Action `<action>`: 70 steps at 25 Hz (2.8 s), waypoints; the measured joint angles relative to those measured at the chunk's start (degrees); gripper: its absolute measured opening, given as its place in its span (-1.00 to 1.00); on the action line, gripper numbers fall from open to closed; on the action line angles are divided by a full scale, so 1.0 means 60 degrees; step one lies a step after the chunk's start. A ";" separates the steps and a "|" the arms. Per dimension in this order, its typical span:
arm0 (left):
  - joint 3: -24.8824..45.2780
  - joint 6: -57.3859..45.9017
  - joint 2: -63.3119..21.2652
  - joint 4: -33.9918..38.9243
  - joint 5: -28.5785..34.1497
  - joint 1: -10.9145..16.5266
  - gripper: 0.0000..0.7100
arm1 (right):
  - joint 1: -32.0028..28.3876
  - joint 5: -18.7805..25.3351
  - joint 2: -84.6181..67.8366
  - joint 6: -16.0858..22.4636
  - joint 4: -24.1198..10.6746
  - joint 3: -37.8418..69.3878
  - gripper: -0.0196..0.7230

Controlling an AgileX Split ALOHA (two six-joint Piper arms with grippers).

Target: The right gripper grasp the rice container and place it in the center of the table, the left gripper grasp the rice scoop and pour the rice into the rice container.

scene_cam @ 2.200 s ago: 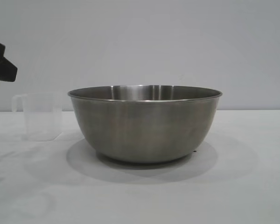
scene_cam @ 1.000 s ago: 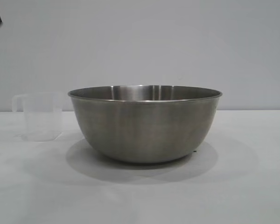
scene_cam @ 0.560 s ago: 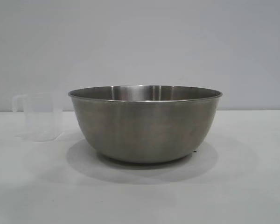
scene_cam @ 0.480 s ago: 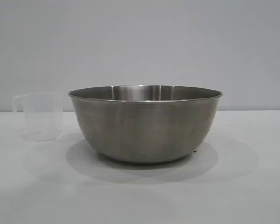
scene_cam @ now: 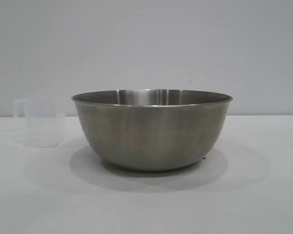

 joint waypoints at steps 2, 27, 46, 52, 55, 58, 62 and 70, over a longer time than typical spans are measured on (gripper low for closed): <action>0.0000 -0.0001 -0.0486 0.0101 0.0492 0.0000 0.13 | 0.0000 0.0000 0.0000 0.0000 0.0000 0.0000 0.24; 0.2156 -0.0003 -0.2394 0.0799 -0.0279 0.0000 0.13 | 0.0000 0.0000 0.0000 0.0000 0.0000 0.0000 0.24; 0.2197 0.0015 -0.2418 0.0819 -0.0407 0.0014 0.13 | 0.0000 0.0000 0.0000 0.0000 0.0000 0.0000 0.24; 0.2197 0.0015 -0.2486 0.0819 -0.0407 0.1307 0.13 | 0.0000 0.0000 0.0000 0.0000 0.0000 0.0000 0.24; 0.2197 0.0015 -0.2520 0.0824 -0.0407 0.2334 0.13 | 0.0017 0.0000 0.0000 0.0000 0.0000 0.0000 0.24; 0.2197 0.0015 -0.2932 0.0824 -0.0407 0.2958 0.13 | 0.0278 0.0000 0.0000 0.0000 0.0000 0.0000 0.24; 0.2197 0.0015 -0.3495 0.0858 -0.0407 0.3169 0.13 | 0.0397 0.0000 0.0000 0.0000 0.0000 0.0000 0.24; 0.2201 0.0015 -0.3516 0.0898 -0.0407 0.3190 0.13 | 0.0397 -0.0016 0.0000 0.0000 0.0000 0.0006 0.24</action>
